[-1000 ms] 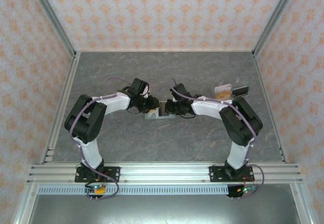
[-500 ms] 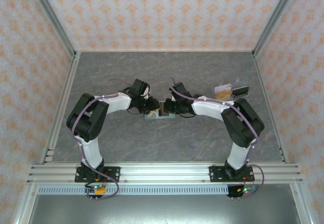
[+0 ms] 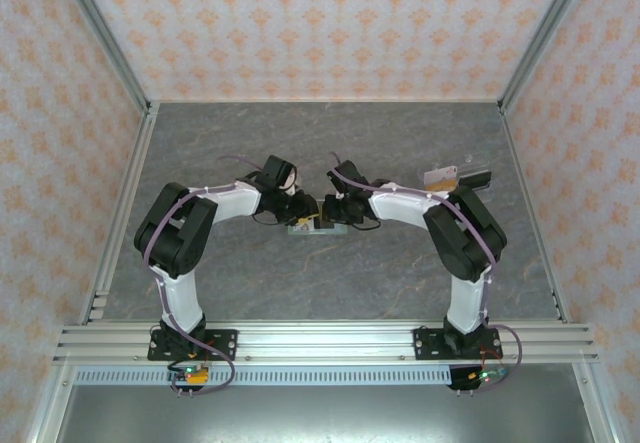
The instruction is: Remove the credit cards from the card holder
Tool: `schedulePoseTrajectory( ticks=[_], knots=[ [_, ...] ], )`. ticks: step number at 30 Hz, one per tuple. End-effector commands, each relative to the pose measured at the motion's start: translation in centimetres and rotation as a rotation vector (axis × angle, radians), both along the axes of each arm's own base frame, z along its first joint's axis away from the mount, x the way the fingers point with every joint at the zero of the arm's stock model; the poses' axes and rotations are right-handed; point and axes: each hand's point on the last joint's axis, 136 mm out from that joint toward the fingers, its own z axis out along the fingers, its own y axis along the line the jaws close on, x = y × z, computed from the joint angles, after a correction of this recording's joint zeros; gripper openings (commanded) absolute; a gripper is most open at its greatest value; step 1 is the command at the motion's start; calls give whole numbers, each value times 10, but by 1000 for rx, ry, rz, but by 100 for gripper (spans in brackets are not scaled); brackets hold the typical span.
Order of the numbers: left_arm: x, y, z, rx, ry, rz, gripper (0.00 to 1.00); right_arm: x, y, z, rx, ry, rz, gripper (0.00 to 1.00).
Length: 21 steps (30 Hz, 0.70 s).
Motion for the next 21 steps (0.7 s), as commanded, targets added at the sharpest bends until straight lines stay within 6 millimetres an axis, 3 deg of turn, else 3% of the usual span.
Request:
schedulePoseTrajectory(
  ticks=[1, 9, 21],
  knots=[
    [6, -10, 4, -29, -18, -24, 28, -9, -6, -15, -52, 52, 12, 26],
    [5, -8, 5, -20, -23, -29, 13, -6, -16, -19, -87, 57, -23, 25],
    [-6, 27, 16, 67, -32, -12, 3, 2, -38, -18, -78, 52, -124, 24]
  ],
)
